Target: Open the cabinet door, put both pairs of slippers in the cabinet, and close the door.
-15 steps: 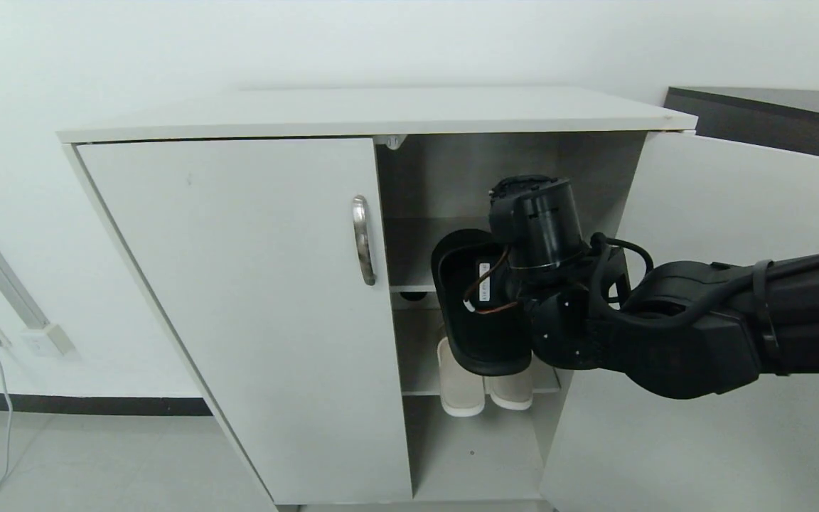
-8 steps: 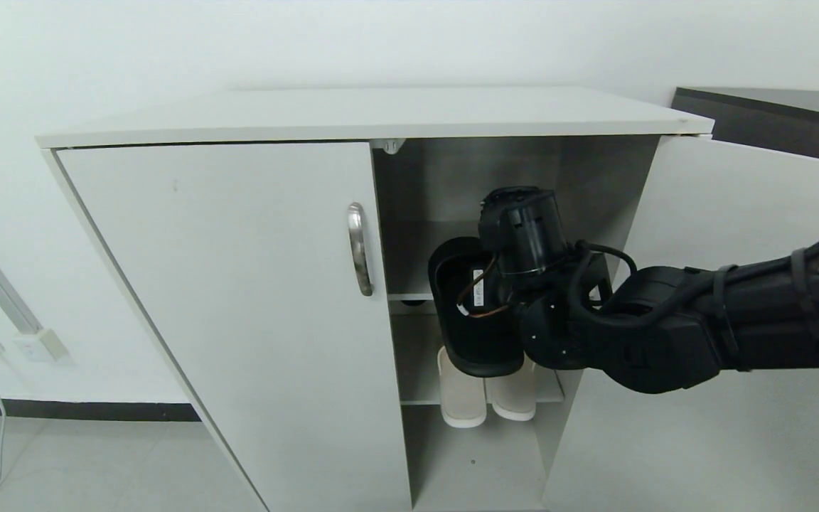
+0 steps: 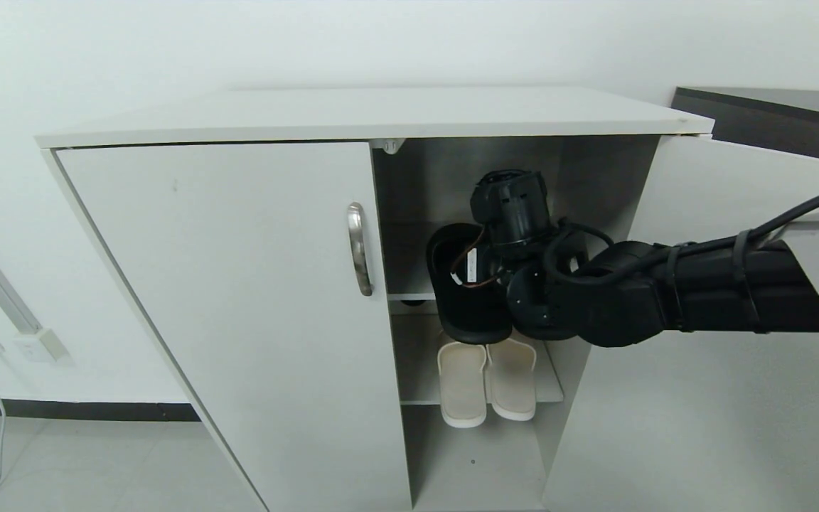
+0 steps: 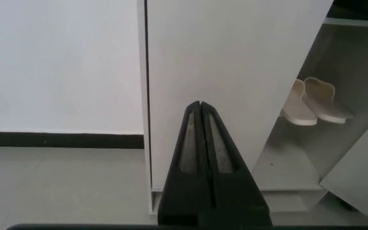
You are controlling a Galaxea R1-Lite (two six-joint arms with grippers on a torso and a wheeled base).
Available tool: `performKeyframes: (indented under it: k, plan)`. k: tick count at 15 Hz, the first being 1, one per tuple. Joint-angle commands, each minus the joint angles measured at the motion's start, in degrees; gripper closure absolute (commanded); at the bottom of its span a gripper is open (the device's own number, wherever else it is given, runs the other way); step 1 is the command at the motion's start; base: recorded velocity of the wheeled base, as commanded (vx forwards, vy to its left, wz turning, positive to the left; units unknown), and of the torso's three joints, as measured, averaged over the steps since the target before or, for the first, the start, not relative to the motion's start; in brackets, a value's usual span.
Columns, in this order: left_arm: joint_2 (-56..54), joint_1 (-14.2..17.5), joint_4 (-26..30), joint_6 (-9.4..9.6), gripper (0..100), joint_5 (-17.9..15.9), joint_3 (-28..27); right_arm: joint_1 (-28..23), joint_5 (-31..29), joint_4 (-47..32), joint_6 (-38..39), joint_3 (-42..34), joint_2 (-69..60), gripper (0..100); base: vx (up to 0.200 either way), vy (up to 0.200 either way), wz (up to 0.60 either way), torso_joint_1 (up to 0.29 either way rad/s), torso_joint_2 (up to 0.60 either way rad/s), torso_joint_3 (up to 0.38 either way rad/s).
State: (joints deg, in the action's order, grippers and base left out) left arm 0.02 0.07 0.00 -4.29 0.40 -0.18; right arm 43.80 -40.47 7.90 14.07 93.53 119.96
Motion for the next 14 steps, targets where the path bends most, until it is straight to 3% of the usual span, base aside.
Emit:
performKeyframes:
  k: [1,6,14]
  plan:
    - [-0.02,0.01,0.0,-0.02,100,0.04,0.01,-0.12,0.04,-2.36,-0.01,4.82,2.48,100,0.0,0.0,0.0,0.0,0.0,0.0]
    - [-0.02,0.01,0.0,-0.02,100,0.13,0.01,-1.26,0.04,-7.81,-0.01,13.7,6.34,100,0.0,0.0,0.0,0.0,0.0,0.0]
    - [-0.02,0.01,0.0,-0.02,100,0.21,0.01,-1.96,-0.04,-8.08,-0.01,16.34,8.63,100,0.0,0.0,0.0,0.0,0.0,0.0]
